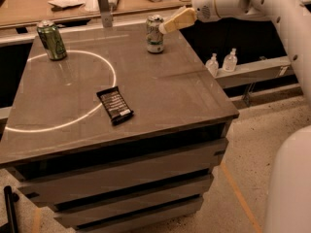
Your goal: Move 7up can near rxbar chocolate
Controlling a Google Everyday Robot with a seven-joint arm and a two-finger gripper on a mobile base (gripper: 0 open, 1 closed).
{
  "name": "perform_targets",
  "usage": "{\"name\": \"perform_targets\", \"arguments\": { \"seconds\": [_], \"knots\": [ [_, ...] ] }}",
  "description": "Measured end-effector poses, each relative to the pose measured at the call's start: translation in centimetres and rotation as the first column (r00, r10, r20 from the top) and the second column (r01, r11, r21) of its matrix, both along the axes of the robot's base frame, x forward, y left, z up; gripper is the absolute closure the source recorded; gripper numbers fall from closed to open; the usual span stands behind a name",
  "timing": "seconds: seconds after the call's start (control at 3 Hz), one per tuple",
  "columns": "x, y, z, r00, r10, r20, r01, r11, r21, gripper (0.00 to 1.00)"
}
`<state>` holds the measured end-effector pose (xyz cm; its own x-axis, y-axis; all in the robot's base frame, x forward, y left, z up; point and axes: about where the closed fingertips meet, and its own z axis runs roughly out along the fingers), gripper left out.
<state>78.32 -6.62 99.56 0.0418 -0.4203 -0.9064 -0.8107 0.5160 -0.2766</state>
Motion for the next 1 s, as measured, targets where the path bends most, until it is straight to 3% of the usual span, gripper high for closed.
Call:
{"name": "perform_targets", "arguments": {
  "seconds": [0.33, 0.67, 1.0],
  "knots": [
    [2.2, 1.5, -0.6, 0.9996, -0.022, -0.019, 0.023, 0.996, 0.085, 0.0],
    [2.7, 3.2, -2.0, 0.9982, -0.019, -0.056, 0.026, 0.992, 0.122, 0.0],
    [3.0, 4.5, -3.0, 0.999, -0.011, -0.044, 0.017, 0.992, 0.128, 0.0]
  ]
}}
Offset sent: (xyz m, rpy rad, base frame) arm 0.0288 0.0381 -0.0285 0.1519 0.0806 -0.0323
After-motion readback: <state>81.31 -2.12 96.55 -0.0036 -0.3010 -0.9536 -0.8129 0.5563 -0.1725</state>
